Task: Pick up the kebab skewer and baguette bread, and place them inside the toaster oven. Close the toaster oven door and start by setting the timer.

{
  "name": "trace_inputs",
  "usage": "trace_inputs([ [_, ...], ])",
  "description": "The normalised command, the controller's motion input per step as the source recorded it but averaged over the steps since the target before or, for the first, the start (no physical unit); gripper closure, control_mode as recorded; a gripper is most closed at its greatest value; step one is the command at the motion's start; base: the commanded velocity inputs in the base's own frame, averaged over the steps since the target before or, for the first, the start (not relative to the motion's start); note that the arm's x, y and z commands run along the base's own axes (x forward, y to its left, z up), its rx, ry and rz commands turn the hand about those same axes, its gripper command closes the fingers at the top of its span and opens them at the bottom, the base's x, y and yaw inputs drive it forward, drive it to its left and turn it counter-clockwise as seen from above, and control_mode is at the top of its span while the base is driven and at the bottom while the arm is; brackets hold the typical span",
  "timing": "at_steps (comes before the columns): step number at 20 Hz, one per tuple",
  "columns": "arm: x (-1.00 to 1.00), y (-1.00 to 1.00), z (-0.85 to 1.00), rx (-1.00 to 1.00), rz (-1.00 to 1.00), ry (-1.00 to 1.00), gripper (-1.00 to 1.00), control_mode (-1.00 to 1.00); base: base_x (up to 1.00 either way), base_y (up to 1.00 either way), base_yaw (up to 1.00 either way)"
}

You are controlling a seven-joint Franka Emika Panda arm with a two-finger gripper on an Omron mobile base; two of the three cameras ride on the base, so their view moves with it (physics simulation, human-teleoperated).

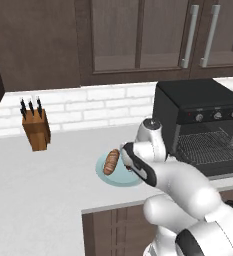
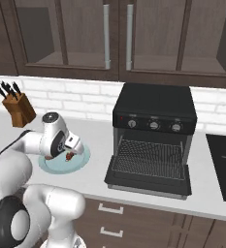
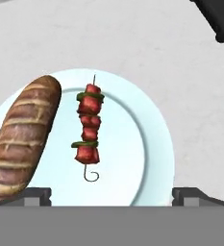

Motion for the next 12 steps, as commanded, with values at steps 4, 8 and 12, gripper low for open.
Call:
trace_inputs([
  [4,0.31,0.0,-0.32,0.0,0.0,0.08,-1.0,-1.0,0.0,0.0,0.0],
  [8,0.07,0.13,-0.51,0.0,0.0,0.03,-1.0,-1.0,0.0,0.0,0.0],
  [12,0.0,0.12,-0.48,0.0,0.0,0.0,-1.0,-1.0,0.0,0.0,0.0],
])
